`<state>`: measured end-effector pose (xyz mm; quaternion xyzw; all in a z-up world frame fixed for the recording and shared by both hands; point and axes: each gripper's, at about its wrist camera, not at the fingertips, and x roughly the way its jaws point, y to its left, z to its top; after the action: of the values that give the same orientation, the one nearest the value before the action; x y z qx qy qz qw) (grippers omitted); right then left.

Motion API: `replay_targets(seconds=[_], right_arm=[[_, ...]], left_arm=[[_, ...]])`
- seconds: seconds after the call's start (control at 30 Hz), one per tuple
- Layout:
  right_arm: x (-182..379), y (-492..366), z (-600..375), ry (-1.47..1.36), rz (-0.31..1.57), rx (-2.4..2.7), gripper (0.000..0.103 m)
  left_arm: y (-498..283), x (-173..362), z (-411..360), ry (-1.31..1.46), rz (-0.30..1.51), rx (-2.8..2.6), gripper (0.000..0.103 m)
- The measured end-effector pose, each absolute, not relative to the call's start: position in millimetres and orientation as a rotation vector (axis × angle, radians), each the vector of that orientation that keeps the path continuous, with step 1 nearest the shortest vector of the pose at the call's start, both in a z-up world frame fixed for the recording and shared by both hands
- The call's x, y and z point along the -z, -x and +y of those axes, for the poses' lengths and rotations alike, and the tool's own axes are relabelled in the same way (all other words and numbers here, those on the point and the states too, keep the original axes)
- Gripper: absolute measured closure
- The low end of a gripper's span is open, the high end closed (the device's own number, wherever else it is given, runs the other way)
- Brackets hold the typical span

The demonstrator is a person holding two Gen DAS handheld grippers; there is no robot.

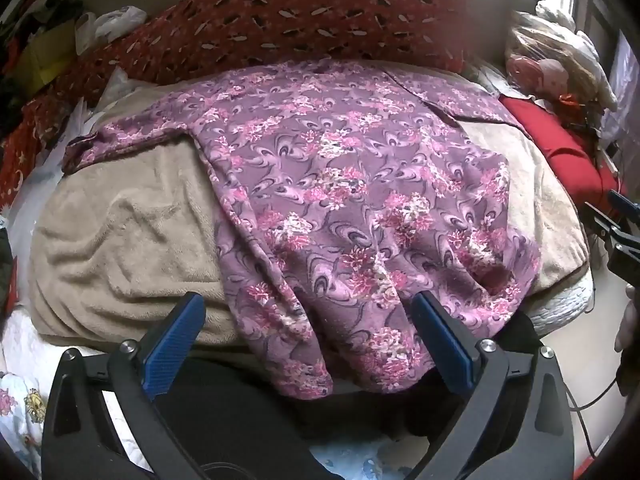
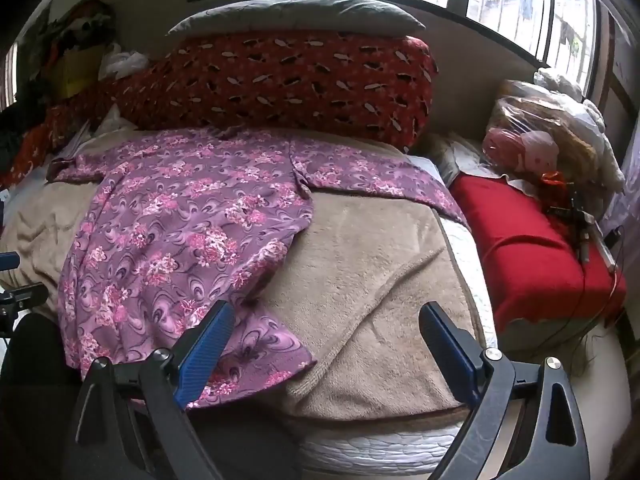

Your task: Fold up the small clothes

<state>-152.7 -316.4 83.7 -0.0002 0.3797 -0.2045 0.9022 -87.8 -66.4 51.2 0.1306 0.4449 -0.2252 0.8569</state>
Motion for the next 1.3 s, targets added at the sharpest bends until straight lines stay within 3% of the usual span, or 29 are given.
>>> replay_targets(seconds=[1.3], right_arm=[[-69.8, 133.6, -311.1, 0.035, 0.848, 0.392, 0.008]], left_arm=[[72.0, -43.4, -63.1, -0.244, 0.988, 0.468, 0.000]])
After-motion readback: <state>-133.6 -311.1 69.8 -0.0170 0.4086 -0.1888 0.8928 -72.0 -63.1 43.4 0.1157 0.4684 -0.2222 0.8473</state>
